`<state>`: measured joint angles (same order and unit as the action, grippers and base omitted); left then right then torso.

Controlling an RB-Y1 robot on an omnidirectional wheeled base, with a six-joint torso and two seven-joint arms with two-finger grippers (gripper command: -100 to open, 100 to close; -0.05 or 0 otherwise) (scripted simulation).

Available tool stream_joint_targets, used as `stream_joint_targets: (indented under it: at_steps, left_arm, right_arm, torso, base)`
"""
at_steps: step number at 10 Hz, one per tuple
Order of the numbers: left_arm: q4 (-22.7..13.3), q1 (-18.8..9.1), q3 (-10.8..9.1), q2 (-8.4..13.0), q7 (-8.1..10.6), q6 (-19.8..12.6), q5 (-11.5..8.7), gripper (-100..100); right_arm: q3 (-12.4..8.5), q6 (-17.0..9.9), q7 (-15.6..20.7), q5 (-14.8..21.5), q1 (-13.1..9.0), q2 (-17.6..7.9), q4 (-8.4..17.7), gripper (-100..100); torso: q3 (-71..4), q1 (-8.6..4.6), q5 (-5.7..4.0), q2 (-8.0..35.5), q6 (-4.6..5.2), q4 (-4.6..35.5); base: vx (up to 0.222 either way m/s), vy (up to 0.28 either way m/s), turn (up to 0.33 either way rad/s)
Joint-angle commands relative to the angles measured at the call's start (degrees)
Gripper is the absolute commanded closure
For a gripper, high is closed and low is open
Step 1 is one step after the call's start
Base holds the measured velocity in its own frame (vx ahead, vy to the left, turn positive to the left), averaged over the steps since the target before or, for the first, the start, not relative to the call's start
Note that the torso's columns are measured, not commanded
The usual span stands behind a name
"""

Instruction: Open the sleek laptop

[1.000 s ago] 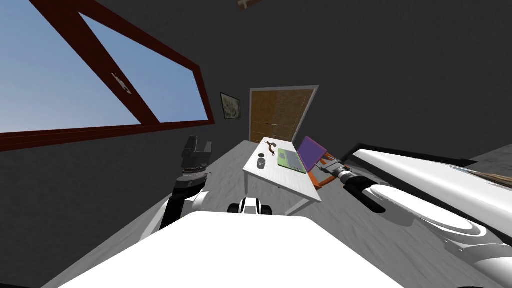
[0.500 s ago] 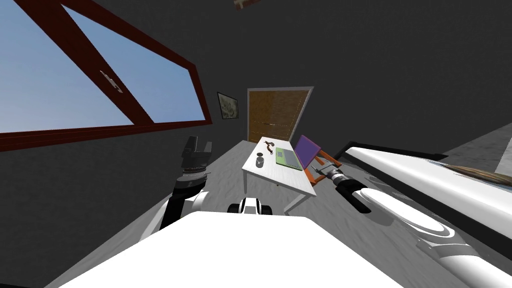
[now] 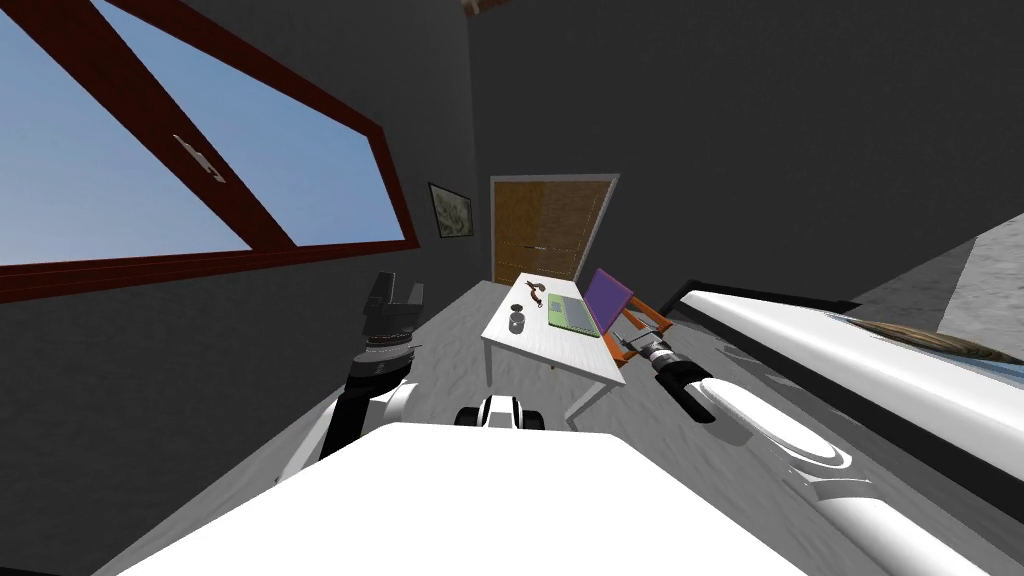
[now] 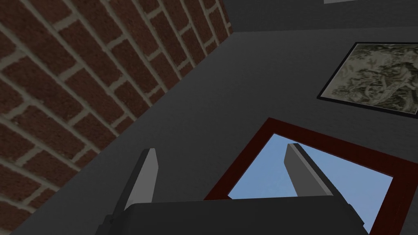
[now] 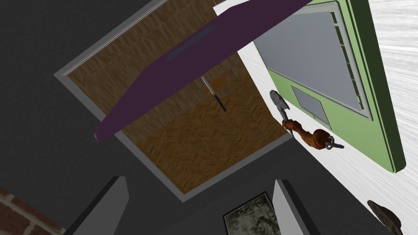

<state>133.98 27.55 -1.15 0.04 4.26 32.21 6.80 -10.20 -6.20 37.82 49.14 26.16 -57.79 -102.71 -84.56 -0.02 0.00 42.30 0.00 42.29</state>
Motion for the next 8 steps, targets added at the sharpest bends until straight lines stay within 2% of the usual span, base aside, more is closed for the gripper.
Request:
stream_joint_targets:
  at_steps: [1, 2, 5, 6, 8]
  left_arm:
    - [0.0, 0.0, 0.00, 0.0, 0.00, 0.0, 0.0, 0]
    - [0.0, 0.0, 0.00, 0.0, 0.00, 0.0, 0.0, 0]
    - [0.0, 0.0, 0.00, 0.0, 0.00, 0.0, 0.0, 0]
    - [0.0, 0.0, 0.00, 0.0, 0.00, 0.0, 0.0, 0]
    - [0.0, 0.0, 0.00, 0.0, 0.00, 0.0, 0.0, 0]
  right_arm:
    - [1.1, 1.1, 2.6, 1.4, -2.7, 4.0, 1.1, -100]
    - [1.1, 1.1, 2.6, 1.4, -2.7, 4.3, 1.1, -100]
    - [3.0, 2.6, 7.1, 3.1, -7.6, 10.2, 3.4, -100]
    - [3.0, 2.6, 7.1, 3.1, -7.6, 11.2, 3.4, -100]
    - [3.6, 3.8, 10.2, 3.9, -10.9, 15.4, 5.4, -100]
  torso:
    - [0.0, 0.02, 0.01, 0.0, -0.01, 0.0]
    - [0.0, 0.01, 0.00, 0.0, 0.00, 0.0]
    - [0.0, -0.03, -0.01, 0.0, 0.00, 0.0]
    - [0.0, -0.03, -0.01, 0.0, 0.00, 0.0]
    - [0.0, 0.02, 0.00, 0.0, 0.00, 0.0]
  base:
    - [-0.013, -0.012, -0.084]
    - [-0.008, -0.009, -0.035]
    - [-0.005, -0.026, -0.103]
    - [0.000, -0.030, -0.028]
    - [0.018, -0.039, -0.091]
